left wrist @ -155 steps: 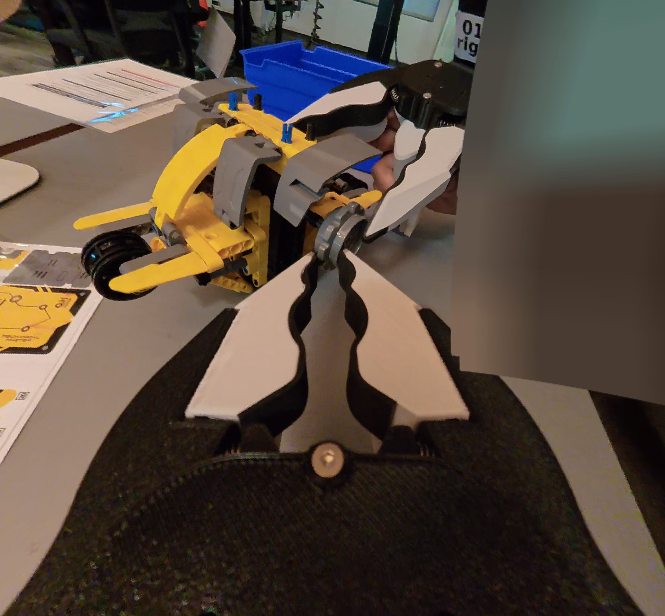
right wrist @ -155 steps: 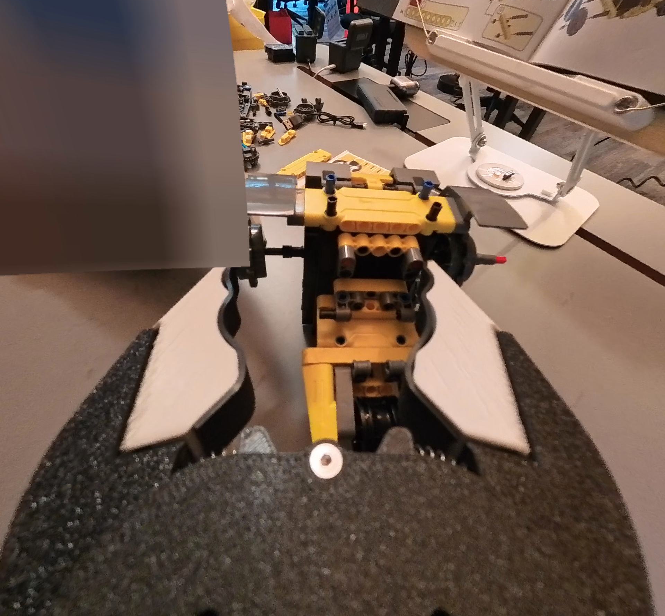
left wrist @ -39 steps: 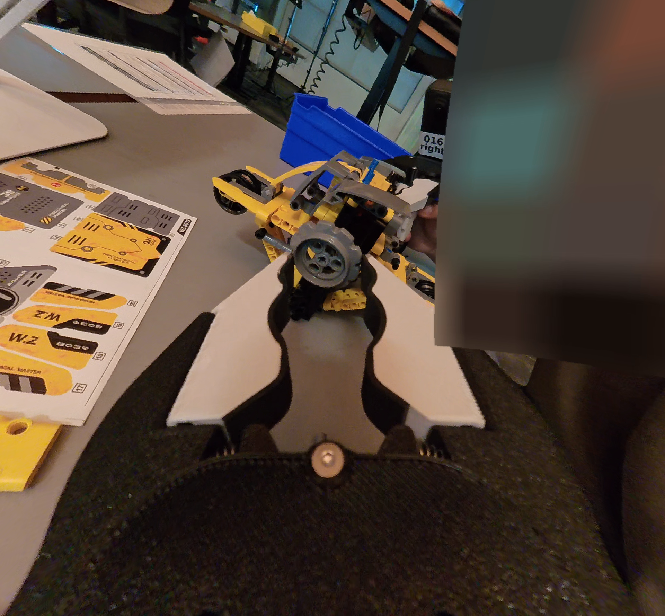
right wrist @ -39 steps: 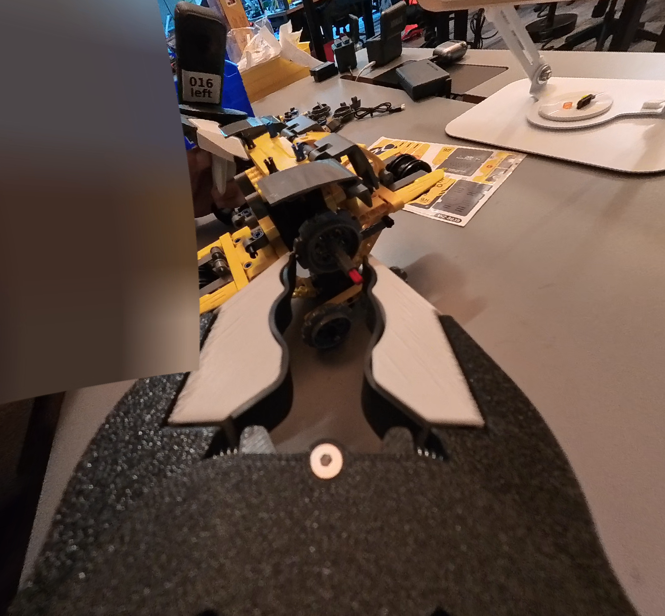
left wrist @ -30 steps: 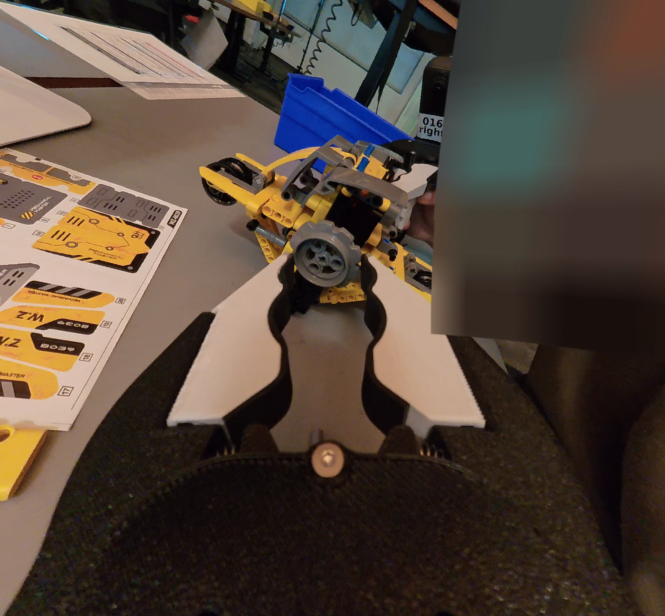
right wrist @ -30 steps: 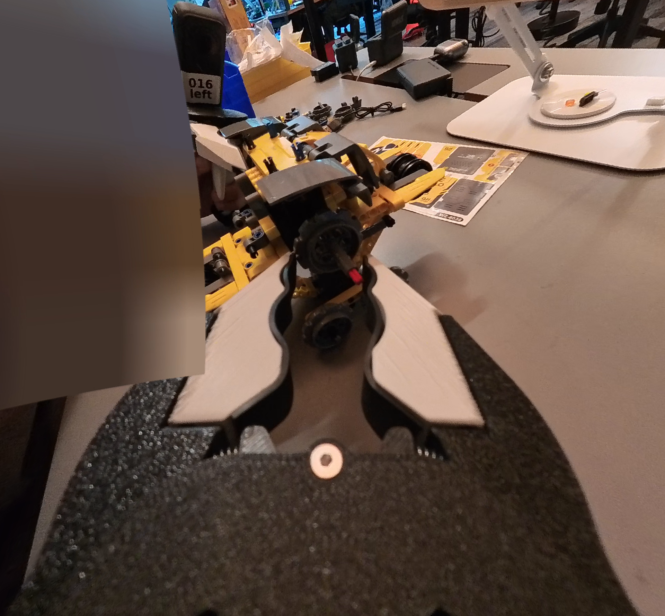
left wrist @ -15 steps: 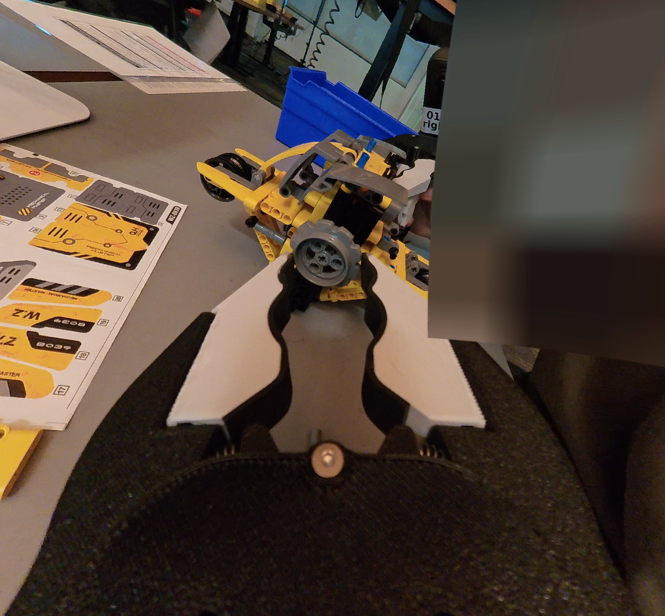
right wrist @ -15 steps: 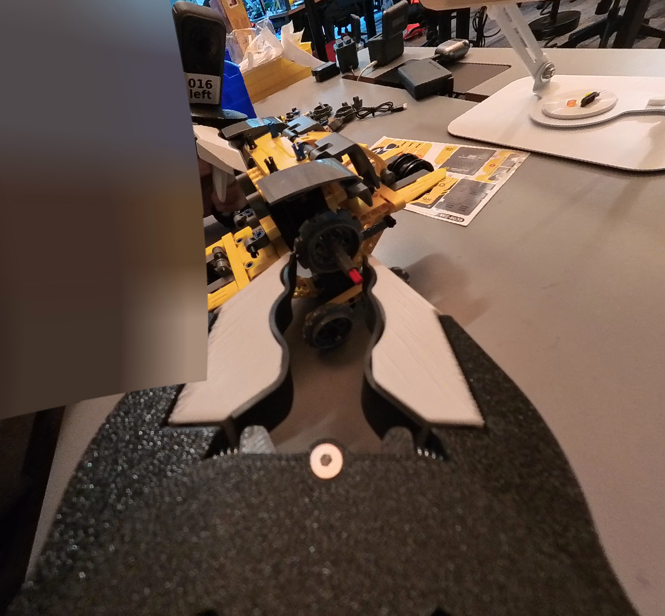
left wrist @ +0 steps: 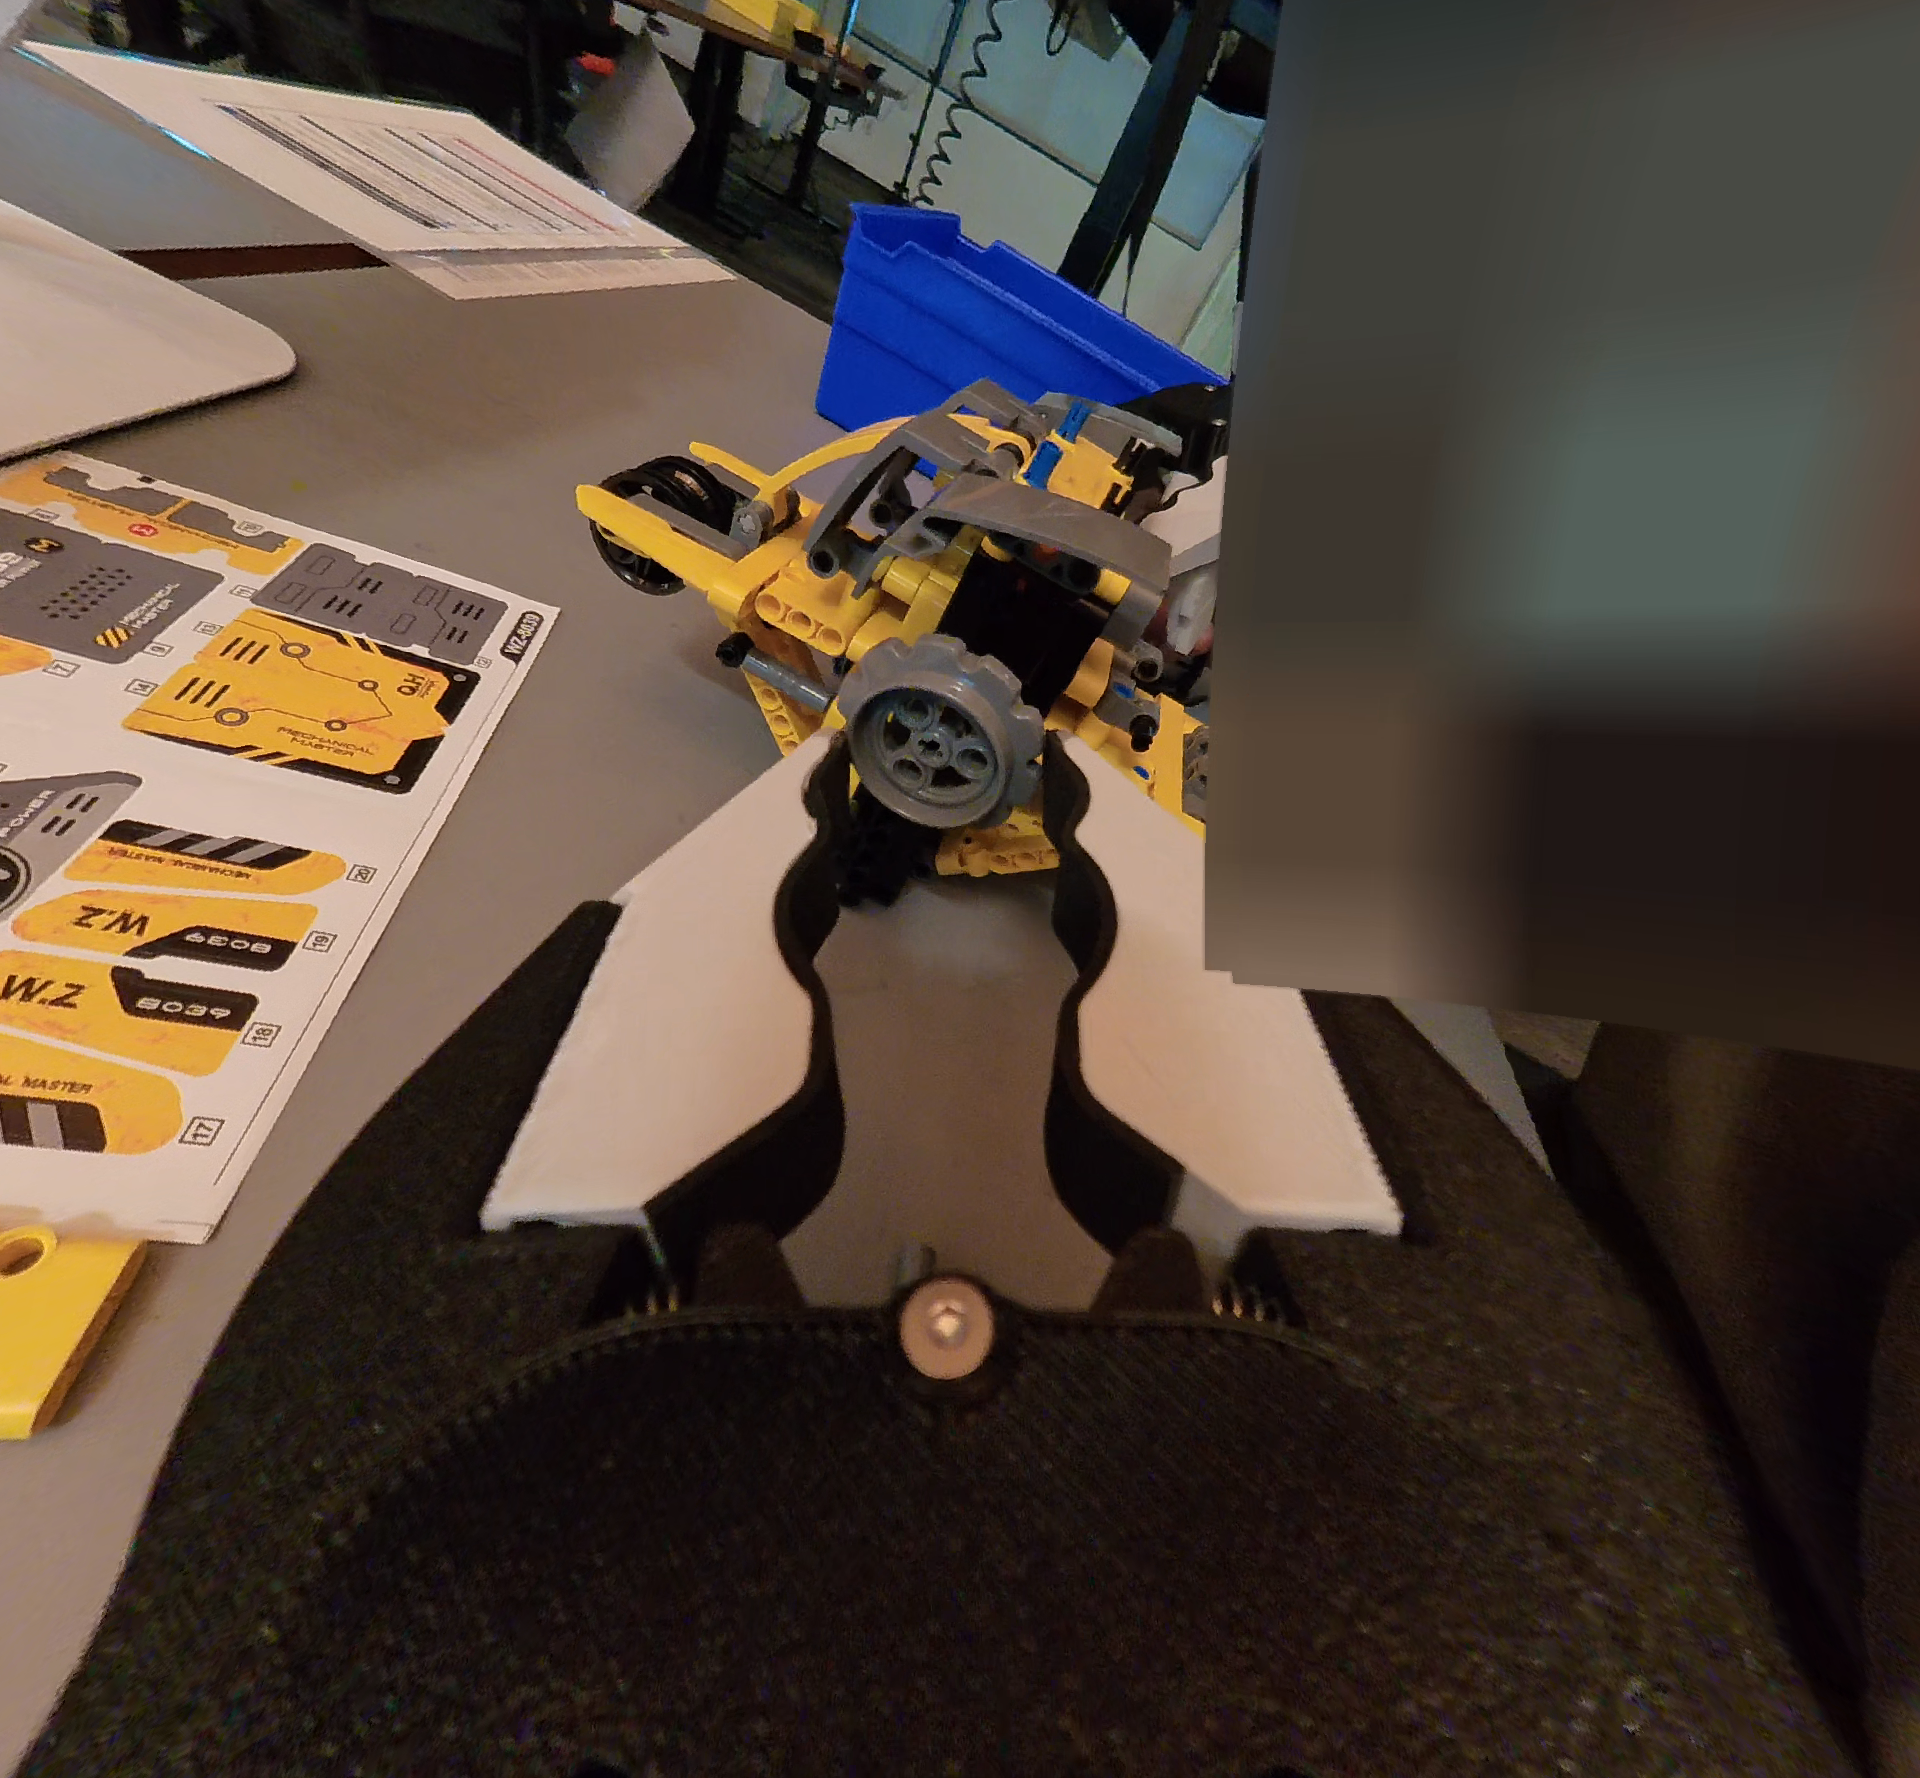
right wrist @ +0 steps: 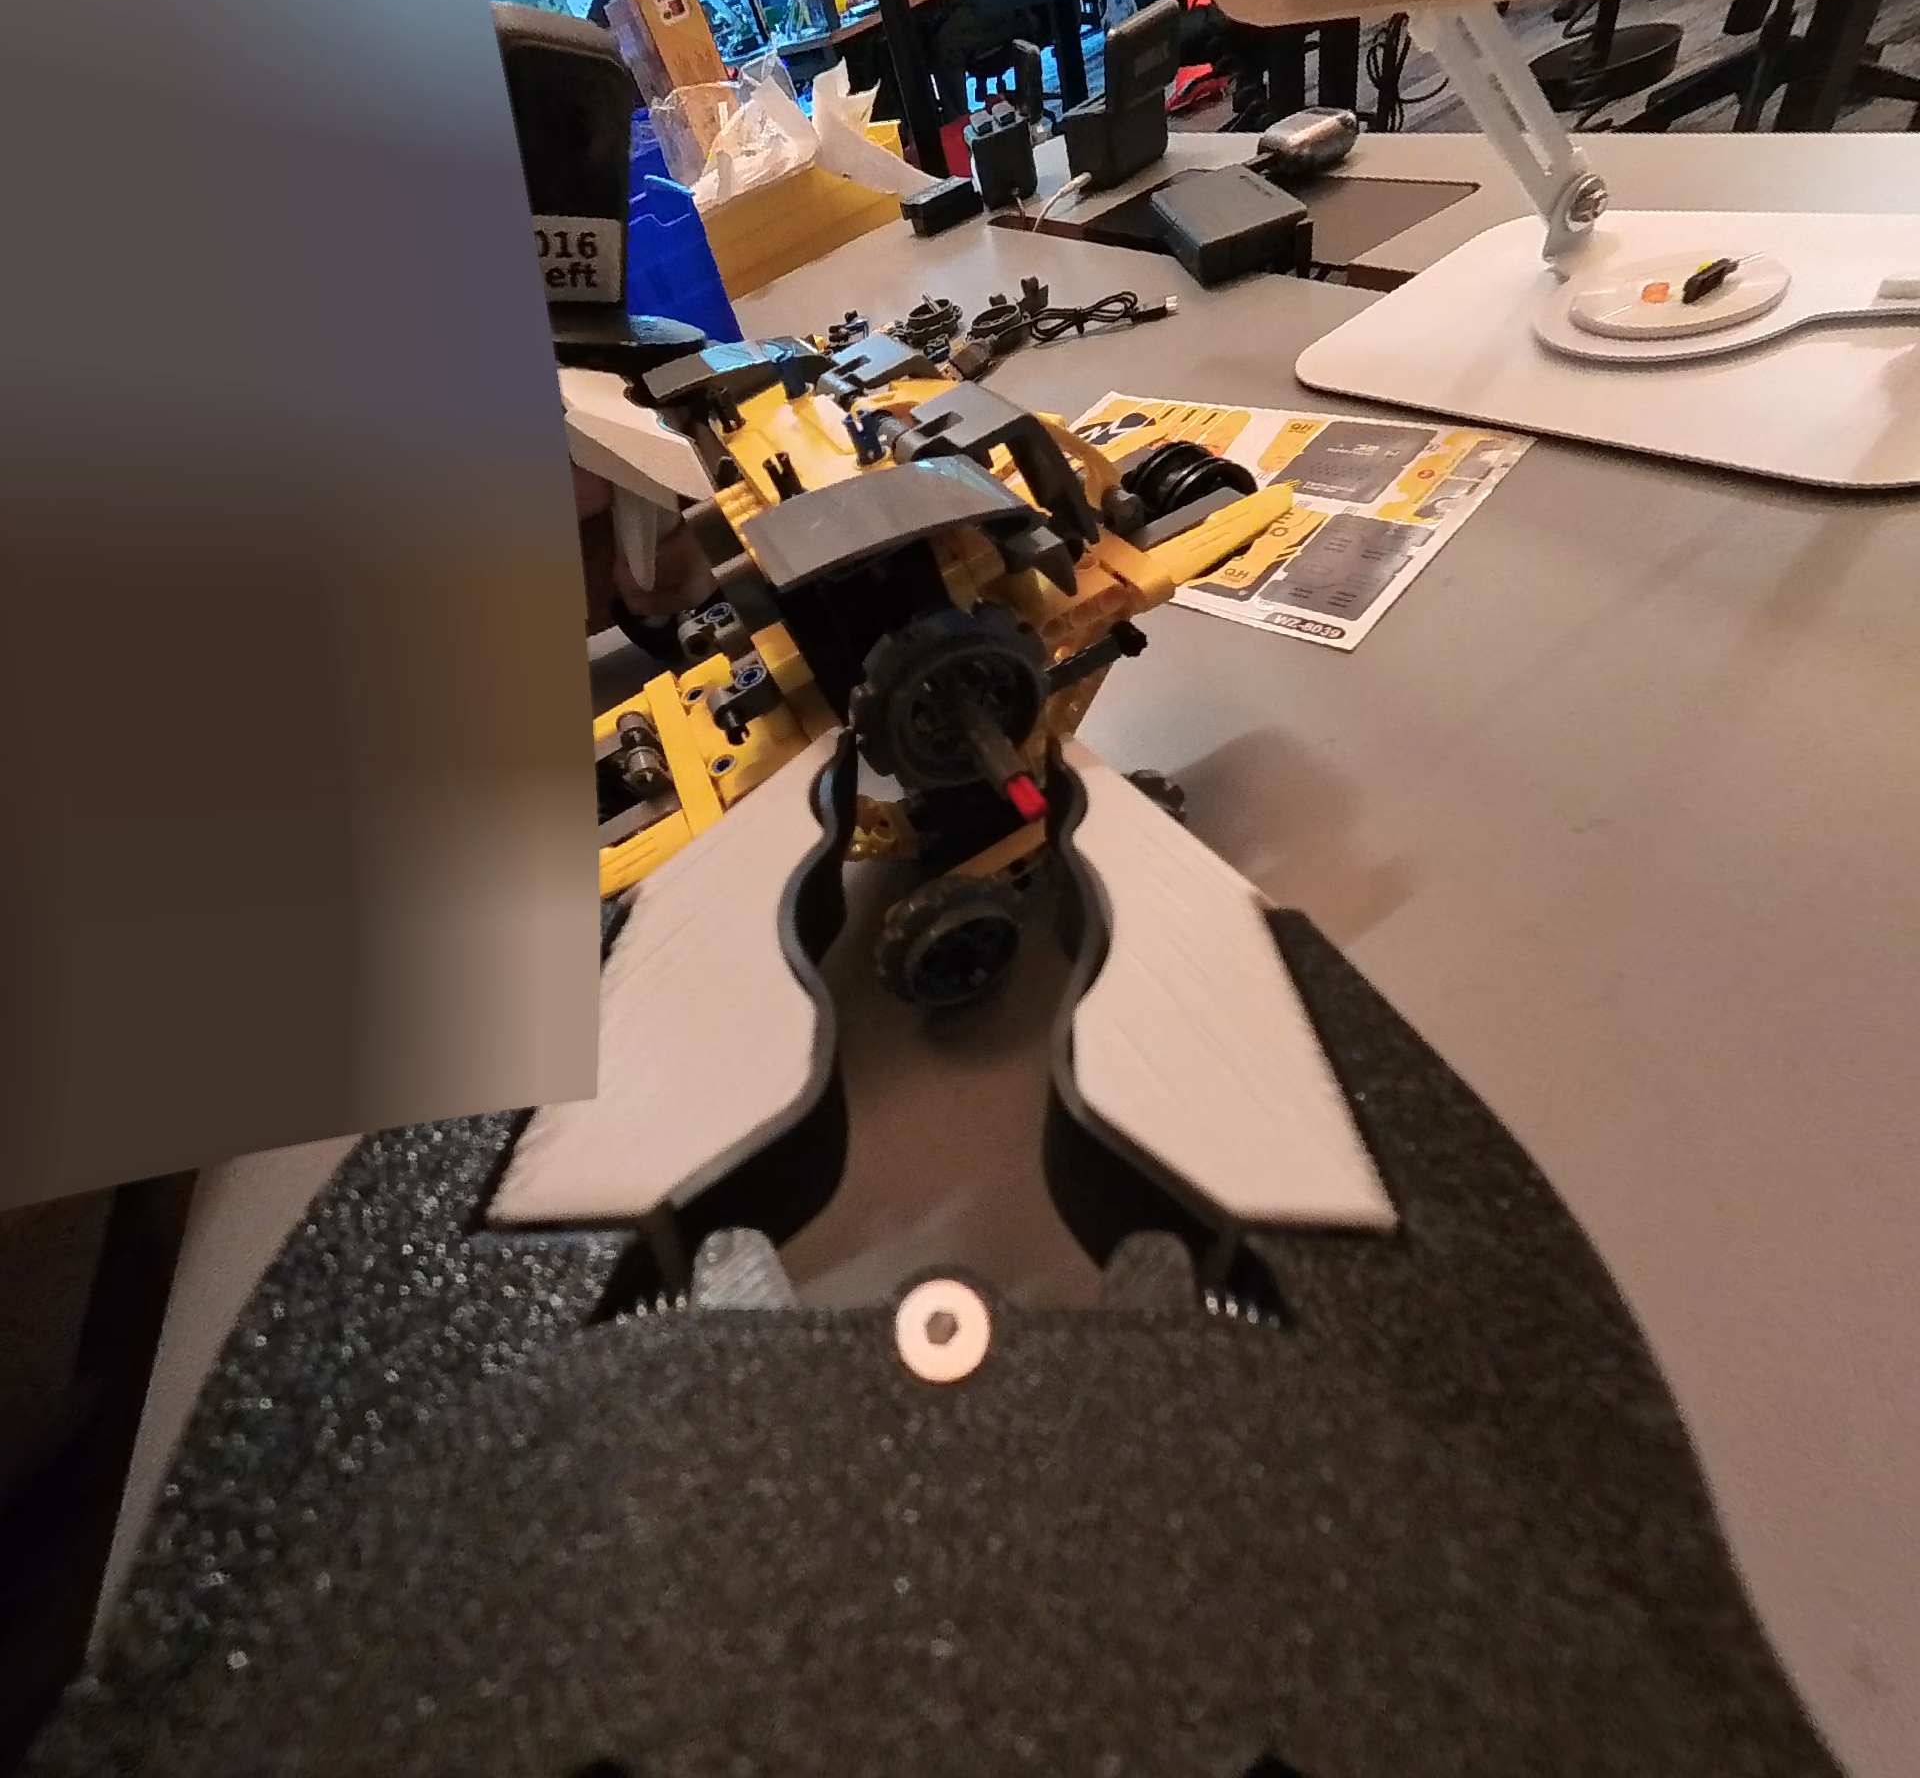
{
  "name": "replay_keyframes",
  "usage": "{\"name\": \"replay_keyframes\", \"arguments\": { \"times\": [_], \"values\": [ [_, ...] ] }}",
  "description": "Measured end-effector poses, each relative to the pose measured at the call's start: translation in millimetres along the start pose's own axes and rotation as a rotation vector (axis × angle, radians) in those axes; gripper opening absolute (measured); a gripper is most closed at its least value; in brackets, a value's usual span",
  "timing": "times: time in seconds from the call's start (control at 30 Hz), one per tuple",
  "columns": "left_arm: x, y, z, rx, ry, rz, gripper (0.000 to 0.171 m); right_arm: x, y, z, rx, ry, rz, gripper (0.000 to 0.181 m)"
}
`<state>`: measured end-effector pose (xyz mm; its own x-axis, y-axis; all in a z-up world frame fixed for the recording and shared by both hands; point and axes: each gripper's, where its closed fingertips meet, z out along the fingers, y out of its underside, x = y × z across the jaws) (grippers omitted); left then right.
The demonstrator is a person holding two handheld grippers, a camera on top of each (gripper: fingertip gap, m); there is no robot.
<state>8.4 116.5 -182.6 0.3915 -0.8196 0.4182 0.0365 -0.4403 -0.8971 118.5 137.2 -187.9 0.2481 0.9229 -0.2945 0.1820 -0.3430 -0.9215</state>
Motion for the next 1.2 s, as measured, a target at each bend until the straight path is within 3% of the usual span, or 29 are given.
{"name": "replay_keyframes", "arguments": {
  "times": [0.57, 0.83, 1.2],
  "values": [
    [-3.9, 0.0, 1.5, 0.004, -0.148, 0.139, 0.035, -2.7, 1.4, 0.9, 0.000, -0.030, 0.028, 0.033],
    [-2.7, -0.5, 2.1, 0.003, -0.112, 0.121, 0.035, -3.5, 2.2, 1.6, -0.002, -0.045, 0.051, 0.032],
    [-4.1, -0.7, 3.7, -0.029, -0.133, 0.266, 0.034, -4.2, 3.5, 0.9, -0.011, -0.070, 0.081, 0.031]
  ]
}}
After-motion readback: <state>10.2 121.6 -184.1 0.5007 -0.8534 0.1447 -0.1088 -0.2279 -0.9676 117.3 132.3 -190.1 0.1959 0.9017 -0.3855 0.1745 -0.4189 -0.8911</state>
